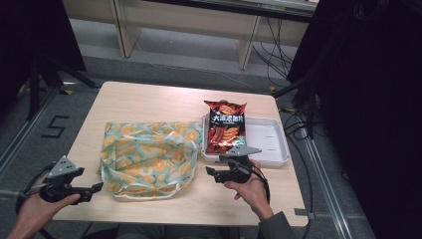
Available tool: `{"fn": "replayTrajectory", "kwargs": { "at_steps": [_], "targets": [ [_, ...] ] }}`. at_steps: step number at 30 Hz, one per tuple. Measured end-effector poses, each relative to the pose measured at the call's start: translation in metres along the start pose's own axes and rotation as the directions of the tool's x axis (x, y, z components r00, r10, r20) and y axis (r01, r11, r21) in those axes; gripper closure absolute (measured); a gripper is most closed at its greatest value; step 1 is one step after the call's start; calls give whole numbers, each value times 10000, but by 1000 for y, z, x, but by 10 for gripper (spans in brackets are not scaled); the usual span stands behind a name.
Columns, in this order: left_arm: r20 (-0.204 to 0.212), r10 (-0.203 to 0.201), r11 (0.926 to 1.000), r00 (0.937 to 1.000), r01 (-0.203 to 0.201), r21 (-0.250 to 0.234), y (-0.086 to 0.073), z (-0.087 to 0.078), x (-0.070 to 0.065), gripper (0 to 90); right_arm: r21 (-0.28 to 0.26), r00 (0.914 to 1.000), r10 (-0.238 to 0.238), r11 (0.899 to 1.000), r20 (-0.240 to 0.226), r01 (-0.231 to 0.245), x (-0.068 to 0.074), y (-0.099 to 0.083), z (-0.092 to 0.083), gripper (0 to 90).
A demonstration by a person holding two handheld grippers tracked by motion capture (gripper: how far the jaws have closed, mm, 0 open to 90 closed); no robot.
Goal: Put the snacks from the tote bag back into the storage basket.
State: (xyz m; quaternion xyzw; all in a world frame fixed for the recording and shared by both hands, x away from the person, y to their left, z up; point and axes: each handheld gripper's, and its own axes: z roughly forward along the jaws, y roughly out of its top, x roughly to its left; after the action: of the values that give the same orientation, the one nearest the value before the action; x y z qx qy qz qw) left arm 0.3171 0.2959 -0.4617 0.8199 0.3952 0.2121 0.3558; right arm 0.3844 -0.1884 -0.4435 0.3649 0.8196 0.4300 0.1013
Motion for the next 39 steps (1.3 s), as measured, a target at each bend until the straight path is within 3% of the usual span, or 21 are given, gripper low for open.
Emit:
{"fn": "replayTrajectory", "kwargs": {
  "at_steps": [1, 2, 3, 4, 6, 8, 13, 15, 18, 19, 21, 25, 26, 30, 31, 32, 35, 36, 37, 38, 39],
  "targets": [
    [-30, -325, 9989, 9995, 324, -352, 0, 2, -3, 160, 66, 9996, -187, 9998, 190, 186, 0, -1, -1, 318],
    [-40, -249, 9994, 9997, 248, -255, 0, 2, -2, 160, 279, 9999, 9, 9996, 130, -13, 3, -3, -2, 316],
    [-42, -603, 9982, 9982, 603, 58, 0, 0, -5, 160, 190, 9998, -99, 9998, 172, 96, 4, -5, -1, 316],
    [-37, -240, 9995, 9997, 241, 182, 1, -1, -3, 160, 225, 9991, -339, 9992, 242, 333, 3, -6, -2, 315],
    [-74, -162, 9997, 9998, 163, 205, 1, -1, -2, 160, 319, 9991, -344, 9989, 232, 336, 4, -8, -3, 312],
    [-53, -556, 9983, 9984, 557, 152, 0, -1, -5, 160, 379, 9992, -338, 9987, 222, 329, 6, -11, -5, 311],
    [-36, 487, 9982, 9988, -485, 342, 2, -2, 1, 160, 637, 9990, -323, 9975, 301, 304, 8, -18, -7, 301],
    [79, -476, 9989, 9988, 476, 51, 0, 1, -6, 160, 550, 9988, -350, 9979, 346, 331, 8, -20, -6, 295],
    [37, -13, 9998, 10000, 13, 180, 1, -1, -3, 160, 623, 9984, -450, 9971, 348, 428, 8, -23, -8, 290],
    [50, -759, 9970, 9971, 759, -150, -1, 1, -8, 160, 662, 9984, -457, 9969, 318, 436, 8, -24, -9, 287],
    [14, -978, 9952, 9952, 978, -77, -1, 1, -9, 160, 754, 9989, -279, 9968, 377, 250, 10, -25, -12, 284],
    [-14, -249, 9997, 9997, 249, -34, 0, 1, -5, 160, 798, 9982, -361, 9963, 480, 322, 11, -30, -13, 276],
    [8, -783, 9969, 9969, 783, -16, -1, 1, -8, 160, 809, 9977, -489, 9957, 475, 450, 11, -32, -13, 274],
    [28, -834, 9965, 9965, 834, 77, -1, 1, -9, 160, 888, 9972, -407, 9954, 630, 350, 15, -38, -14, 267],
    [-25, -14, 10000, 10000, 14, 60, 1, 0, -4, 160, 1030, 9972, -342, 9943, 659, 273, 17, -39, -16, 264],
    [-15, -25, 9999, 10000, 25, -165, 1, 1, -4, 160, 1021, 9965, -521, 9937, 659, 452, 16, -42, -15, 264],
    [35, -874, 9962, 9962, 874, -18, -1, 0, -10, 160, 1065, 9952, -559, 9932, 806, 472, 16, -44, -18, 265],
    [9, -816, 9967, 9967, 816, -16, -1, 0, -10, 160, 945, 9964, -413, 9949, 737, 342, 17, -45, -18, 264],
    [41, -315, 9995, 9995, 315, -59, 0, 1, -7, 160, 997, 9964, -507, 9940, 673, 439, 16, -44, -19, 264],
    [46, -821, 9966, 9966, 821, -21, -1, 1, -11, 160, 1011, 9964, -386, 9944, 750, 309, 18, -45, -20, 264],
    [66, -432, 9988, 9990, 430, 242, 0, -1, -8, 160, 932, 9963, -379, 9952, 765, 307, 18, -45, -20, 263]
  ]
}}
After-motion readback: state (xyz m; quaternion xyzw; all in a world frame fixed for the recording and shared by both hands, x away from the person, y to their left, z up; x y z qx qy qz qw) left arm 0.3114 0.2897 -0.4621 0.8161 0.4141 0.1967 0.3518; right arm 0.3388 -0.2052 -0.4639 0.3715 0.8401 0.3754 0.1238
